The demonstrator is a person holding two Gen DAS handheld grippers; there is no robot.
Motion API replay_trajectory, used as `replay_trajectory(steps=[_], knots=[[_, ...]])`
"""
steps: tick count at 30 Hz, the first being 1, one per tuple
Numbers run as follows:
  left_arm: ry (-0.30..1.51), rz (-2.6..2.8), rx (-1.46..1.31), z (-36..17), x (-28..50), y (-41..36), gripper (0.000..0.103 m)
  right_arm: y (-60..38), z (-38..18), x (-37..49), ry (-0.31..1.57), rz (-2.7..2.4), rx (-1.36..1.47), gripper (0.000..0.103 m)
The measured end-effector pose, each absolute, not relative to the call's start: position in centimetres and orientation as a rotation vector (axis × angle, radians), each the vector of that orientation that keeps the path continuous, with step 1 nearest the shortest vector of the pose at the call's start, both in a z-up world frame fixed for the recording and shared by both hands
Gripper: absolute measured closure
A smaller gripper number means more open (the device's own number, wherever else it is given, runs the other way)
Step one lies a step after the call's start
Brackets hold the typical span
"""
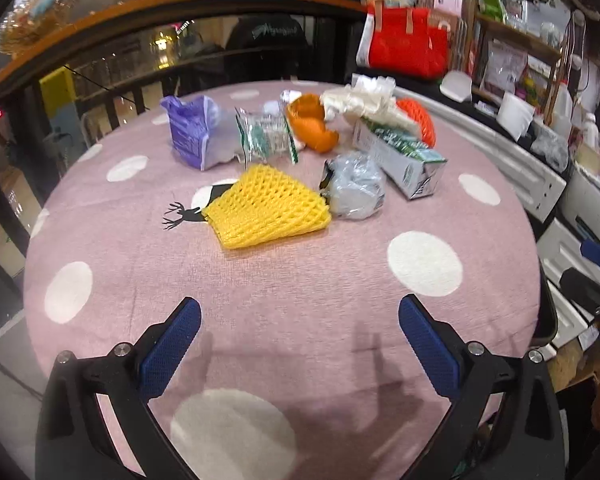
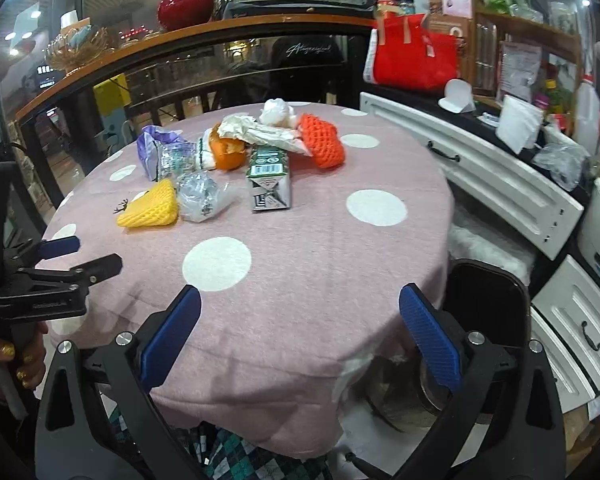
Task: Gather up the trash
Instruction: 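Grasp the yellow foam net with the left tool while the right tool grasps the clear plastic ball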
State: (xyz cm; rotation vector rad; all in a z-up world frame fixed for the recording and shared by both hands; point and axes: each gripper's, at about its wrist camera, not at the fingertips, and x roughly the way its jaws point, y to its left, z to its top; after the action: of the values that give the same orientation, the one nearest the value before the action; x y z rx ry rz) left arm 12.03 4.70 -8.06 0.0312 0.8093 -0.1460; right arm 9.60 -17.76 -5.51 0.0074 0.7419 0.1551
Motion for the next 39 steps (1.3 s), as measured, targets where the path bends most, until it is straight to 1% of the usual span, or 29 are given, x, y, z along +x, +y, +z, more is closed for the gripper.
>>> replay_trajectory(steps=[7,10,13,14,15,17,19,20,22,25,26,29,32,33,36,39], knots=[[0.848,-0.197,0.070,-7.5,16.1,6.0,0.006,-16.6,-5.5,11.2,0.752,0.191,-0.029,0.005],[0.851,-0.196,0.129,-7.5,17.9,5.9,0.008,-16.6,-5.5,11.7,0.762,0.200,-0.029,0.005],[0.879,-0.235,0.184,-8.0,19.9,5.3,0.013,-16.6,-5.6,12.0,0.765,0.200,-0.030,0.005],[0.890,-0.242,0.189,-8.3,20.2,5.0,0.017,-16.6,-5.6,12.1,0.767,0.200,-0.031,0.005],[0.909,-0.254,0.195,-8.6,20.8,5.0,0.019,-16.6,-5.7,12.1,0.767,0.200,-0.031,0.005],[0.923,-0.259,0.203,-9.0,21.4,4.8,0.020,-16.6,-5.8,12.3,0.770,0.198,-0.032,0.005],[0.928,-0.251,0.211,-9.3,21.9,4.9,0.024,-16.5,-5.8,12.4,0.770,0.197,-0.034,0.005],[0.935,-0.257,0.203,-9.5,22.2,5.0,0.028,-16.5,-5.8,12.5,0.771,0.196,-0.034,0.005],[0.934,-0.252,0.190,-9.5,22.2,5.2,0.030,-16.5,-6.0,12.8,0.775,0.196,-0.032,0.005],[0.921,-0.248,0.195,-9.3,21.7,5.1,0.040,-16.2,-6.0,13.2,0.776,0.210,-0.028,0.005],[0.913,-0.247,0.197,-9.2,21.5,5.1,0.049,-15.9,-6.0,13.5,0.777,0.221,-0.034,0.005],[0.894,-0.243,0.203,-9.0,21.2,5.0,0.069,-15.0,-6.1,14.0,0.780,0.244,-0.052,0.005],[0.887,-0.237,0.180,-8.8,21.1,5.1,0.078,-13.9,-6.5,14.9,0.800,0.281,-0.053,0.005],[0.882,-0.236,0.171,-8.8,20.9,5.2,0.083,-13.5,-6.6,15.2,0.807,0.295,-0.056,0.005],[0.867,-0.227,0.138,-8.5,20.3,5.7,0.089,-11.9,-7.1,16.2,0.838,0.347,-0.065,0.005],[0.846,-0.211,0.115,-8.0,19.8,6.1,0.091,-10.3,-7.1,17.5,0.865,0.407,-0.066,0.005]])
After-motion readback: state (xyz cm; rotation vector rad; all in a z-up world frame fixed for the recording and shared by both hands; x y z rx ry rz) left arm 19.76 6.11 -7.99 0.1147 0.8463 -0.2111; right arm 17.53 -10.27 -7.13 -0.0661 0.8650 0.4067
